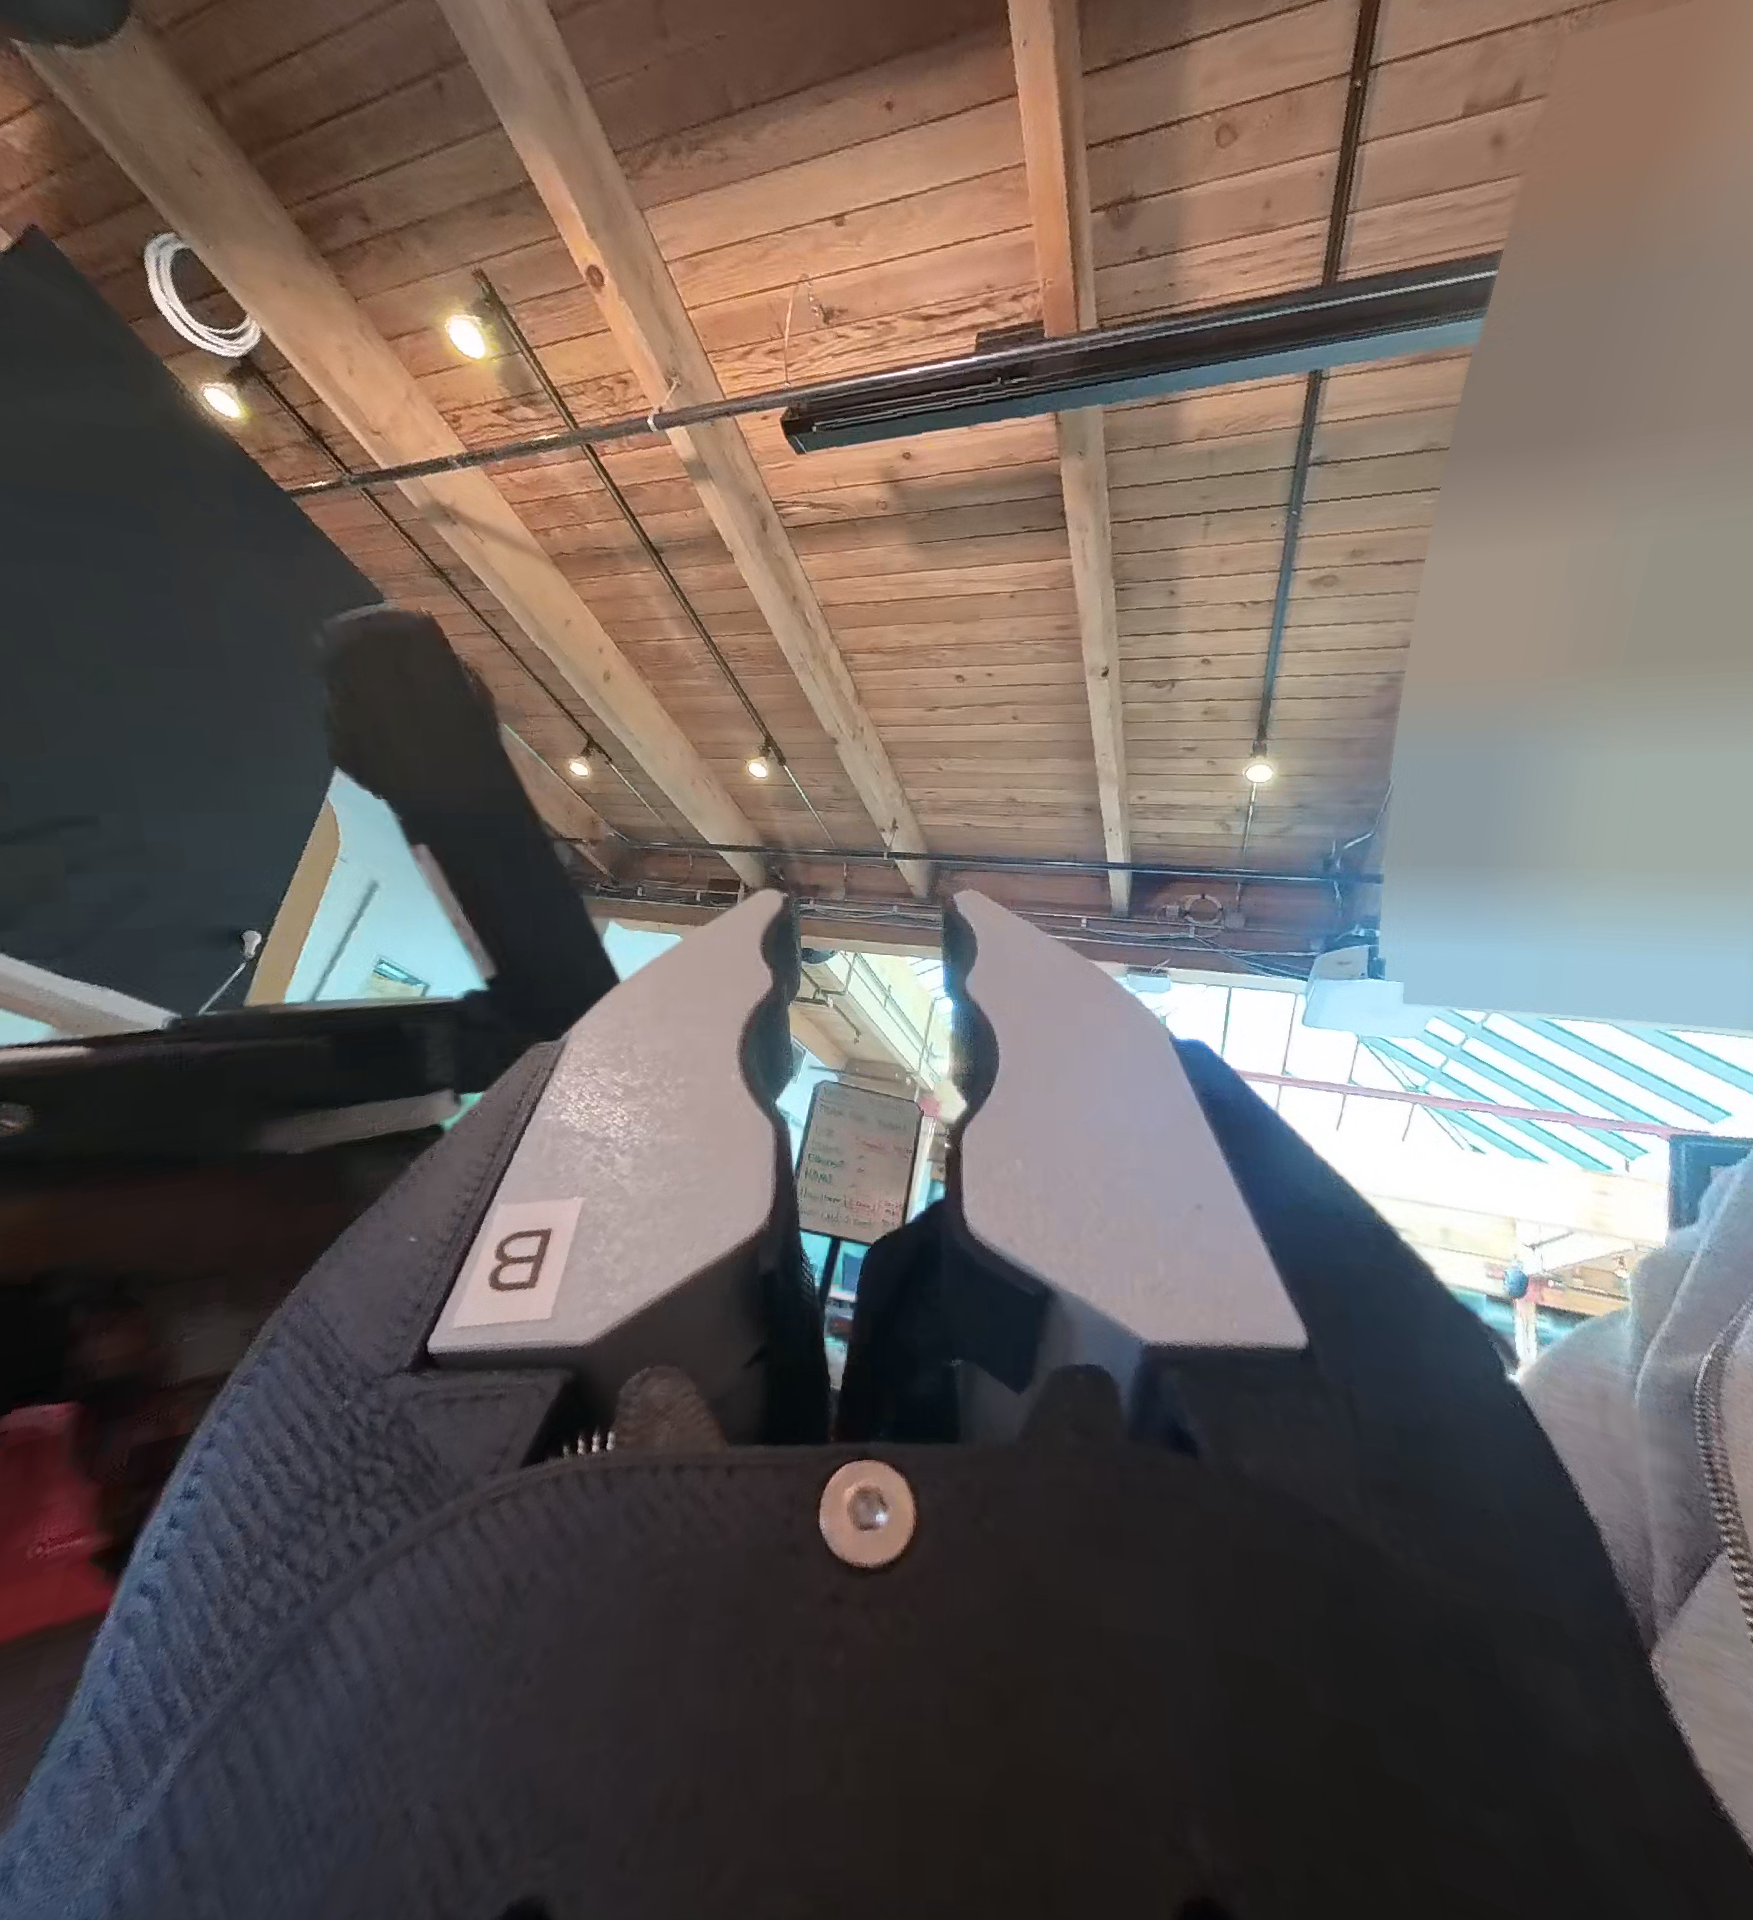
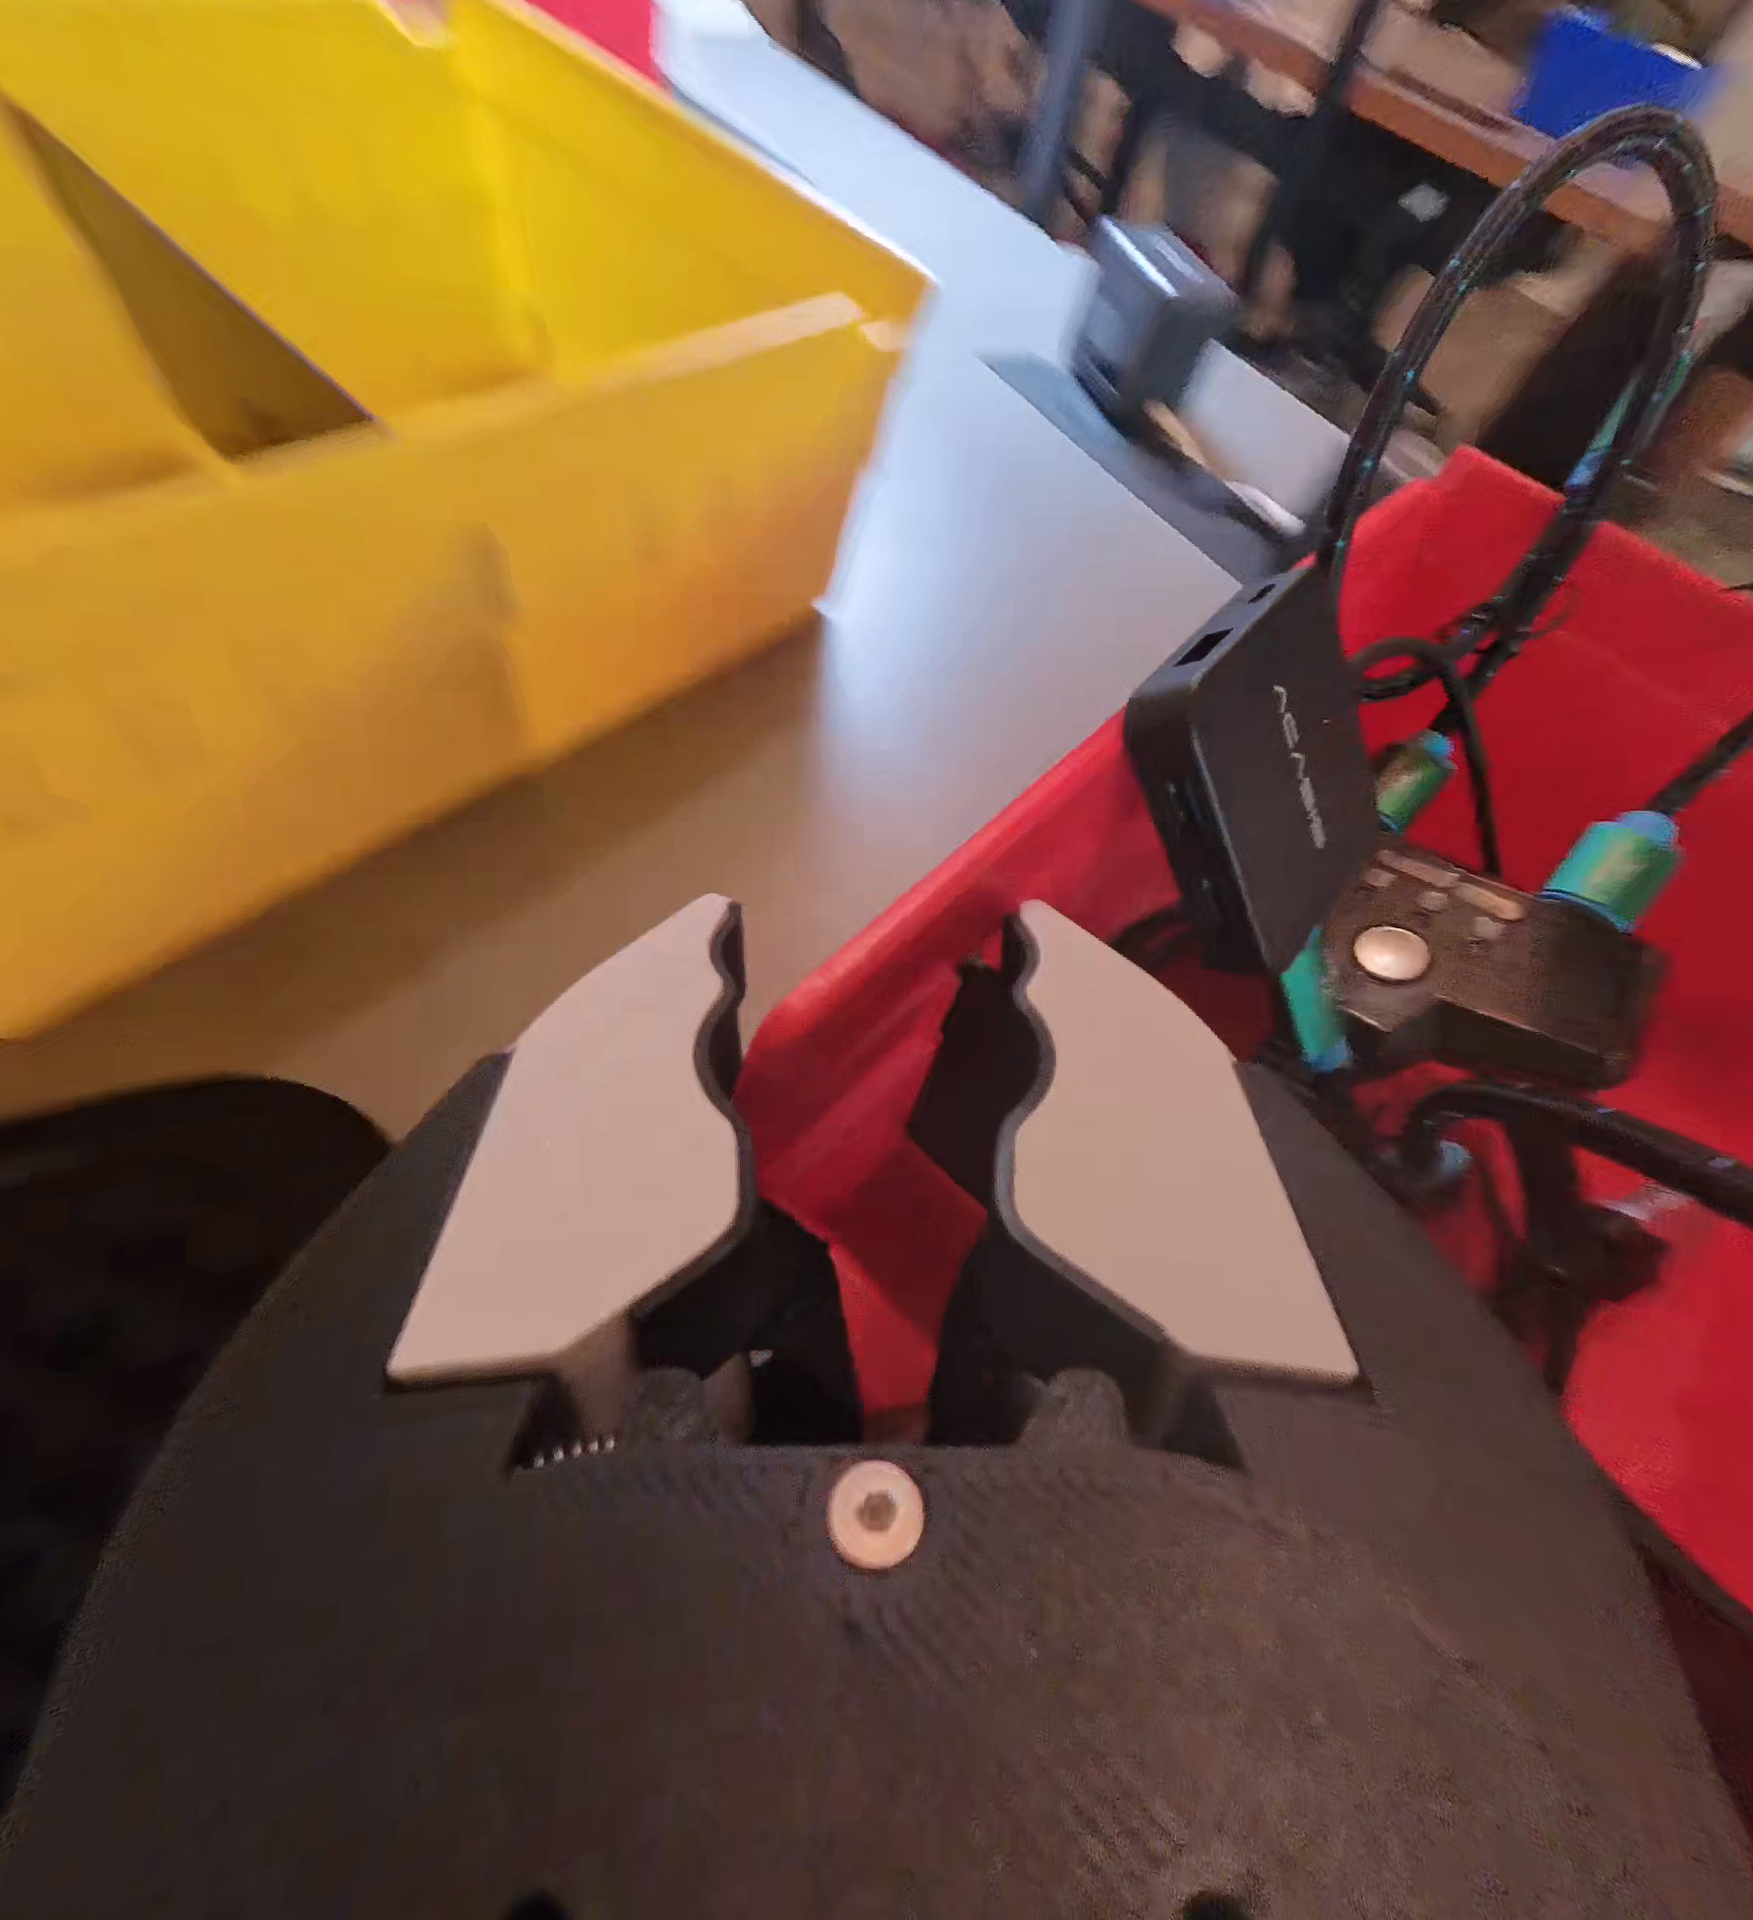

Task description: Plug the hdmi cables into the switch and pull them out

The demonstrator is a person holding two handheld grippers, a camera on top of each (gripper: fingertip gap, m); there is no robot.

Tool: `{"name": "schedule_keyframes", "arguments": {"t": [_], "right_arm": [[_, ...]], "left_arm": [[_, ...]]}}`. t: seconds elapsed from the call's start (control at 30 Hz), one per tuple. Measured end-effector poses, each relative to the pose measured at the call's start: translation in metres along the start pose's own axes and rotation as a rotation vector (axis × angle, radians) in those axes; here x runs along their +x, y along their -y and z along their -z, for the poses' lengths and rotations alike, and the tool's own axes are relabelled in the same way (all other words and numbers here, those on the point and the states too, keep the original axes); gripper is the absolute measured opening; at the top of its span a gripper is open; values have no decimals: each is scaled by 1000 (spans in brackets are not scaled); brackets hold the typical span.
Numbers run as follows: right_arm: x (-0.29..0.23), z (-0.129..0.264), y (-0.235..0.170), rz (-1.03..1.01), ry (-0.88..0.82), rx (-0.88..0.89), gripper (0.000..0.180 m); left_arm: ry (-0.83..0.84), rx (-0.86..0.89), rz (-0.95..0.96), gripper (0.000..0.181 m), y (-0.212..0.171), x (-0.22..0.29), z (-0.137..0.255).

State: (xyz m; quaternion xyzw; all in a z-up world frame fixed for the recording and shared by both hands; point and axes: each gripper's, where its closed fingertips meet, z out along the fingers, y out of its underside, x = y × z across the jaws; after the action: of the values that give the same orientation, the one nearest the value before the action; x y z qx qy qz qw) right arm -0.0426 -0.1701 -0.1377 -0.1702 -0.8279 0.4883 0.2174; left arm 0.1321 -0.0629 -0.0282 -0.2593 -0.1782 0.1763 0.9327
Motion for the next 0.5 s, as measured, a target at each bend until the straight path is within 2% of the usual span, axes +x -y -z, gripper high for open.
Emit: {"name": "schedule_keyframes", "arguments": {"t": [0.07,0.1,0.17,0.23,0.3,0.43,0.5], "right_arm": [[-28,0,24,-87,182,198,47],[-39,13,40,-130,272,352,42],[-45,54,68,-218,384,679,47],[-40,86,79,-303,431,886,53],[-47,96,73,-366,503,906,67],[-81,102,66,-389,634,905,69],[-94,104,66,-343,659,884,70]], "left_arm": [[-8,-11,-20,25,-2,2,-1],[-13,-18,-30,25,-3,4,-1],[-23,-33,-47,28,-5,7,-2],[-28,-50,-65,24,-8,8,-3],[-36,-69,-96,26,-11,11,-3],[-94,-122,-219,26,-15,28,-6],[-135,-113,-277,28,4,41,-9]]}}
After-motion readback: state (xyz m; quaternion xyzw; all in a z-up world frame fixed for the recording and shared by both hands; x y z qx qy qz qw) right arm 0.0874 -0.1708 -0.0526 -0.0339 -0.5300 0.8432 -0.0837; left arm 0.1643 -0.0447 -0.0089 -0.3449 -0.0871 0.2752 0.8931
